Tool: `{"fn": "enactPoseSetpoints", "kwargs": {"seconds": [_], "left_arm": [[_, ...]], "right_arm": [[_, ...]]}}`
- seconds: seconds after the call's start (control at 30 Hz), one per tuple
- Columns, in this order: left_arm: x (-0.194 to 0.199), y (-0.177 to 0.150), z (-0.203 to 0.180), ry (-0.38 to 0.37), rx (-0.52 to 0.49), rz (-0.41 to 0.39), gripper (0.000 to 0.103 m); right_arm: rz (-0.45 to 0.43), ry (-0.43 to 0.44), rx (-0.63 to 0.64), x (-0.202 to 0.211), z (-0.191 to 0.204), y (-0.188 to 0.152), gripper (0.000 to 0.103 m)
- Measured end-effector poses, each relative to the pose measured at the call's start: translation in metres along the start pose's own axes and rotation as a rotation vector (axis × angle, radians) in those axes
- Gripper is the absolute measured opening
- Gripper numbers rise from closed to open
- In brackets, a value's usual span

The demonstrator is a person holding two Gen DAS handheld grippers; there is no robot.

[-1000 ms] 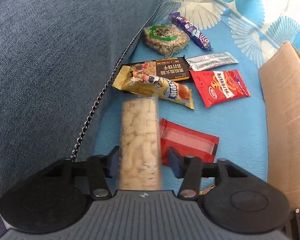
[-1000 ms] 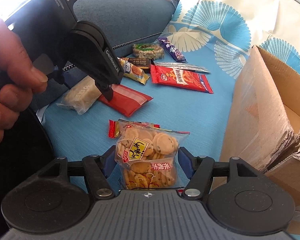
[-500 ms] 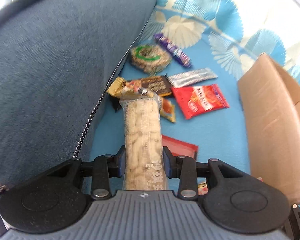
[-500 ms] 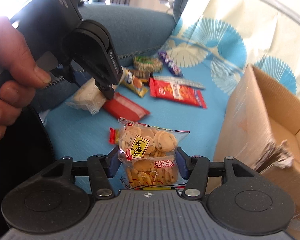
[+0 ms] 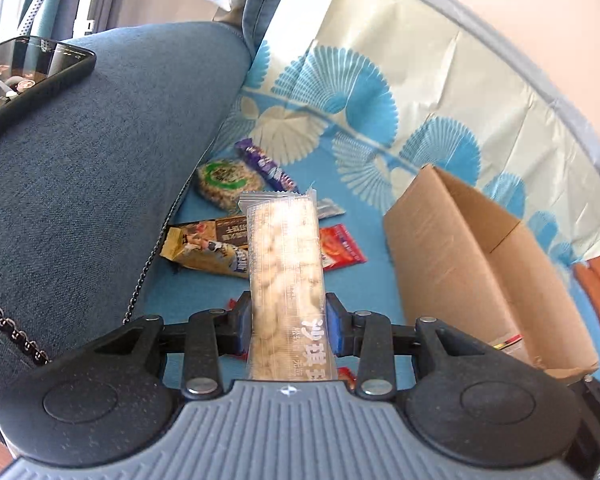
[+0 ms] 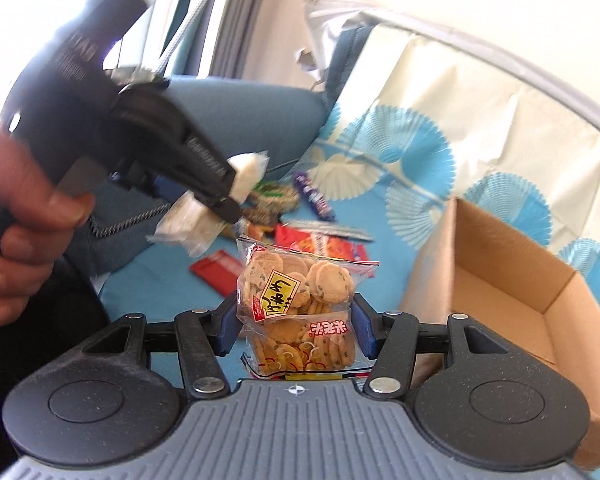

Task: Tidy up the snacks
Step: 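Carry the cracker bag and rice-stick bag over the box with both tools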

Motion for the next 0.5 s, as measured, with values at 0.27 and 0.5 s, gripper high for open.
{"fn": "enactPoseSetpoints", "kwargs": {"seconds": [0.27,0.5], "left_arm": [[0.01,0.0,0.0,-0.047,0.007,-0.023,0.04],[0.011,0.001,0.0,-0.047,0.0,-0.041,0.04]], "right_arm": [[-0.102,-0.094,-0.084,0.036,-0.039,0.032,0.058],[-0.122,-0.159,-0.177,0.034,-0.084,0.012,0.058]]}}
Point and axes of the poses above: each gripper's, at about its wrist camera, not at the fingertips, and x roughly against the way its jaws point, z to its left, y to its top, the point moved 3 cm from there along -x, roughly the way its jaws point, and after that the axes turned 4 degrees about -z, right-handed, at the moved point
